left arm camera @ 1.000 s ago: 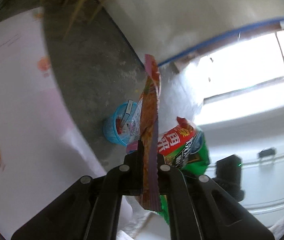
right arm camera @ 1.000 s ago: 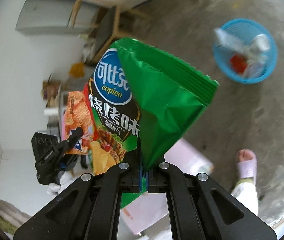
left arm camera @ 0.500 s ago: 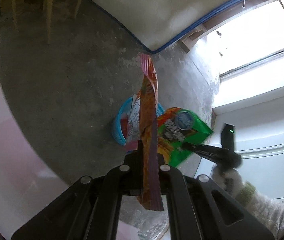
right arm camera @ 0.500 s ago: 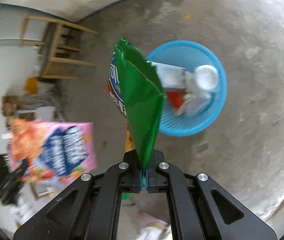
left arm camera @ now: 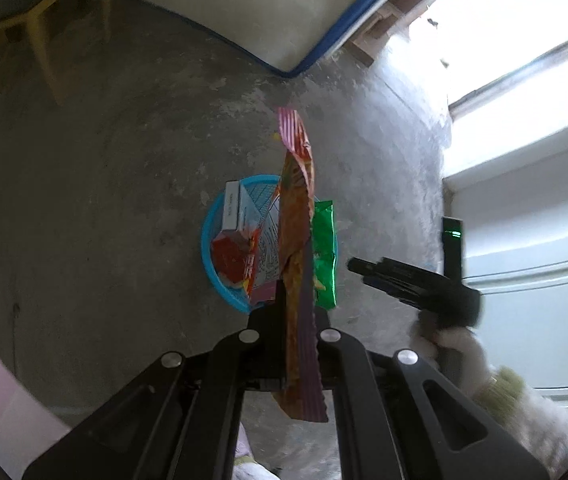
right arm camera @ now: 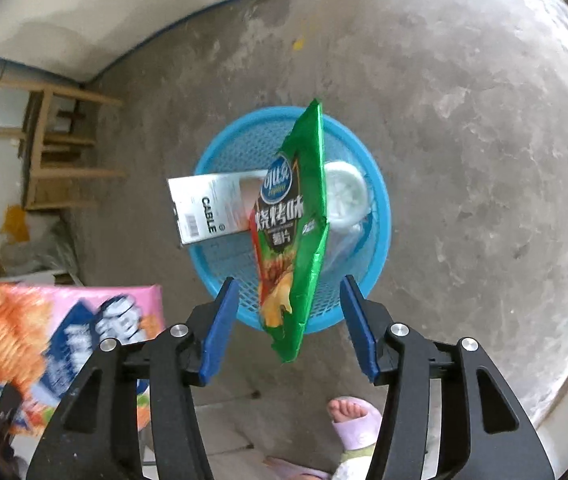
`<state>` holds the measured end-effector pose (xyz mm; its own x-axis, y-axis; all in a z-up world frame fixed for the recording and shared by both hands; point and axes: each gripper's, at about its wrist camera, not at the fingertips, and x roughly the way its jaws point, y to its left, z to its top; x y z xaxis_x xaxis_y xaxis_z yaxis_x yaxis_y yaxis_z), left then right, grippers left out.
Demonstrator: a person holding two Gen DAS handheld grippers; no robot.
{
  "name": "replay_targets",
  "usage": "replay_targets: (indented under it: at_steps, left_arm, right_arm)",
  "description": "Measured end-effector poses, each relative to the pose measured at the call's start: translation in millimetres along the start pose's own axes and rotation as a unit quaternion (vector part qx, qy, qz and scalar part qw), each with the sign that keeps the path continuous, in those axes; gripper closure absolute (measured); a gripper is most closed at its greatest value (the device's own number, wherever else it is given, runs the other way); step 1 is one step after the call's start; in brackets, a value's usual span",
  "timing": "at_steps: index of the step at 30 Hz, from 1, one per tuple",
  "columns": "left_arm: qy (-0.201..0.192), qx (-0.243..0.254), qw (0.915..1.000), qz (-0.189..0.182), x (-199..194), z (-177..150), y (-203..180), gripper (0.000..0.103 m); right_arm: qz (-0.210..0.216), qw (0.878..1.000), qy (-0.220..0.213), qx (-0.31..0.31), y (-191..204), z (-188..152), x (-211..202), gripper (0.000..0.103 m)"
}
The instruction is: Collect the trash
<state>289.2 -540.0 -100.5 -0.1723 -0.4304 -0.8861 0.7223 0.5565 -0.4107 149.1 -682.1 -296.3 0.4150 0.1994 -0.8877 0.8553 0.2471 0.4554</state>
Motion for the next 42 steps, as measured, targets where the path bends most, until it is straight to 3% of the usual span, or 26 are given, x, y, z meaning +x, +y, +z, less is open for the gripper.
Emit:
replay_targets:
  at_steps: [8,10,12,15,17,25,28,32,36,38,42]
  left_arm:
    - [0.035,0.055,0.9955,0.068,98,16,-55,0.097]
    - [0.048,0.042,0.997,0.044,127,11,-60,0.085]
    - [0.064,0.031,0.9962,0.051,148,6,-62,0.055]
    - [0.057,0.003,0.9974,0.044,149,0,-56,0.049]
    - [0.037,-0.019,0.9984,0.039,137,-3,-49,0.044]
    - [-0.017,-0.093,0.995,0.033,77,1,-11,0.043]
    - [-0.047,-0.112,0.992,0.033,36,-7,3,0.043]
    - [-0.076,-0.113,0.989,0.058,-30,-49,17,0.039]
    - [-0.087,-0.121,0.984,0.097,-76,-102,29,0.03]
    - [-0.095,-0.129,0.9804,0.115,-98,-130,33,0.024]
    - [-0.105,-0.146,0.9763,0.121,-136,-175,45,0.017]
  right_arm:
    - [0.034,0.996,-0.001,0.08,-41,-16,-16,0.052]
    - [0.037,0.995,0.007,0.097,-49,-26,-15,0.052]
    - [0.042,0.993,0.014,0.113,-59,-34,-14,0.052]
    - [0.045,0.992,0.02,0.119,-67,-43,-15,0.052]
    - [0.046,0.992,0.024,0.118,-71,-48,-17,0.052]
    - [0.035,0.995,0.03,0.092,-59,-62,-30,0.052]
    - [0.023,0.998,0.032,0.042,-29,-83,-49,0.052]
    - [-0.024,0.996,0.032,-0.079,23,-125,-78,0.052]
    - [-0.084,0.97,0.001,-0.229,87,-186,-117,0.051]
    - [-0.108,0.951,-0.025,-0.289,114,-213,-135,0.045]
    - [-0.126,0.926,-0.05,-0.353,144,-249,-154,0.04]
